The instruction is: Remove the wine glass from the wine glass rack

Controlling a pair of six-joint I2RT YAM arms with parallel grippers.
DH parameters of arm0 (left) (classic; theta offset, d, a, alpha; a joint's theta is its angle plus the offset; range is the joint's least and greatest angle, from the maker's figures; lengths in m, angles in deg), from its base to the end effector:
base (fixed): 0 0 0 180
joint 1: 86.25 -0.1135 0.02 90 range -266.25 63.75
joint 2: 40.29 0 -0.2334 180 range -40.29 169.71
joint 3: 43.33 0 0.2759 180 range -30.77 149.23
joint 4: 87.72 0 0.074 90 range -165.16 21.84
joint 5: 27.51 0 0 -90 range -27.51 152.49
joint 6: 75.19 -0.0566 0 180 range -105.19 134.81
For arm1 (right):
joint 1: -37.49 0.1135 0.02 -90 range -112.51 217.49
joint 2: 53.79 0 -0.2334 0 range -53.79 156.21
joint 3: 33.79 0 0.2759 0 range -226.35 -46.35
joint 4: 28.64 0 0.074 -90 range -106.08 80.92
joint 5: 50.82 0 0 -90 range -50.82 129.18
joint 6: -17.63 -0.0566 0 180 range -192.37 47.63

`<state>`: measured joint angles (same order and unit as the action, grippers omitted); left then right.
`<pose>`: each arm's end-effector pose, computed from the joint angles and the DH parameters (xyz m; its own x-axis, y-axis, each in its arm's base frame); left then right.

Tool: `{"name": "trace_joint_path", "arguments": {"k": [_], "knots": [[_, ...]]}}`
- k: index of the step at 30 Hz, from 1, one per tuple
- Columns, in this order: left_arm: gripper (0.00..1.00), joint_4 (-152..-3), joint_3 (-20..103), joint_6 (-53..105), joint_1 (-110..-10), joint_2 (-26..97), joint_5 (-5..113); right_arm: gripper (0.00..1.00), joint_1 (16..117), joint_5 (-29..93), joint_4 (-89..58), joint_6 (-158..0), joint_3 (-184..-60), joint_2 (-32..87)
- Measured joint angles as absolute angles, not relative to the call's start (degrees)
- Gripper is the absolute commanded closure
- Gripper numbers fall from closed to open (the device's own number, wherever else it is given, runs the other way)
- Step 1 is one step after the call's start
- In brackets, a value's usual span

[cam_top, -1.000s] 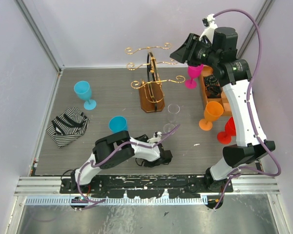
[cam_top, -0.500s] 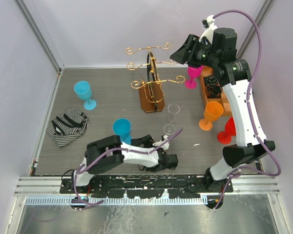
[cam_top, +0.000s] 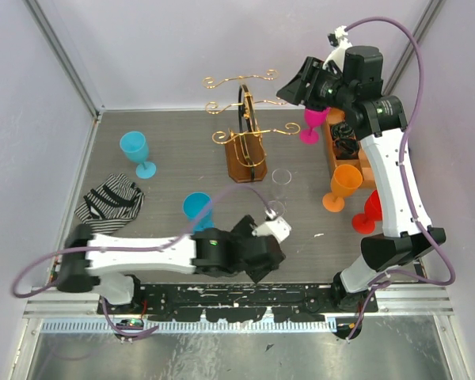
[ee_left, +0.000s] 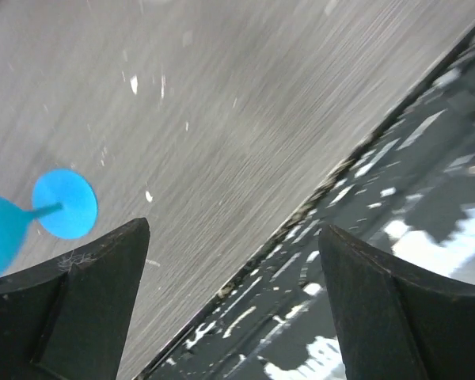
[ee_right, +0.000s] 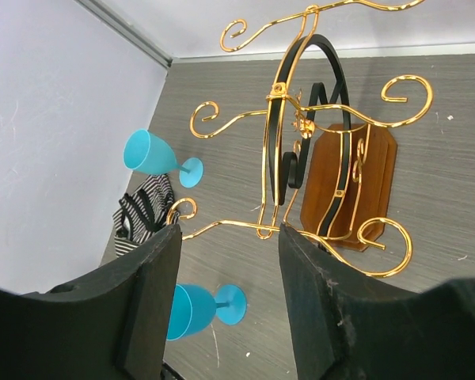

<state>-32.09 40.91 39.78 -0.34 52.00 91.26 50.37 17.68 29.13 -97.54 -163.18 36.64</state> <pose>0.0527 -0.3545 0.1973 -0.4206 0.6942 -0.5841 0.7518 0.6271 0.2039 0.3426 0.0996 0.4795 -0.5165 0.2878 -0.8065 -0.3601 0.7815 0.5095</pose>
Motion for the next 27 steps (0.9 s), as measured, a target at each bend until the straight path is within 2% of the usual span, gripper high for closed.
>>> {"name": "trace_joint_path", "arguments": {"k": [3,7,8,10,11,15,21,24,27], "knots": [[0.02,-31.37,46.60,38.38,-0.49,42.78,90.45,0.39,50.37,18.14,29.66,-97.56,-163.88,37.47],[0.00,-31.87,55.80,35.98,-6.52,34.91,88.81,0.24,50.37,20.02,29.57,-98.08,-166.16,40.25],[0.00,-32.24,58.03,35.80,-11.42,34.23,86.17,0.16,50.37,20.57,29.51,-98.15,-166.49,40.84],[0.01,-33.38,61.96,35.95,-24.36,34.67,82.30,0.09,50.33,22.03,29.61,-98.45,-167.71,42.32],[0.00,-33.33,63.84,36.04,-30.39,35.78,81.29,0.01,50.13,22.71,29.64,-98.43,-168.61,43.22],[0.02,-28.31,77.04,35.56,-46.44,45.31,80.53,0.00,46.90,23.04,29.79,-98.91,-172.02,46.35],[0.01,-14.54,108.32,37.86,-65.78,63.74,74.65,0.00,38.33,22.32,30.29,-99.18,-173.02,47.74],[0.00,-11.00,108.63,38.16,-70.63,64.85,75.06,0.00,36.19,22.38,30.31,-98.30,-172.87,47.70],[0.01,-11.02,102.96,38.66,-70.76,62.58,74.21,0.00,36.34,22.30,30.34,-97.12,-172.45,47.70]]}}
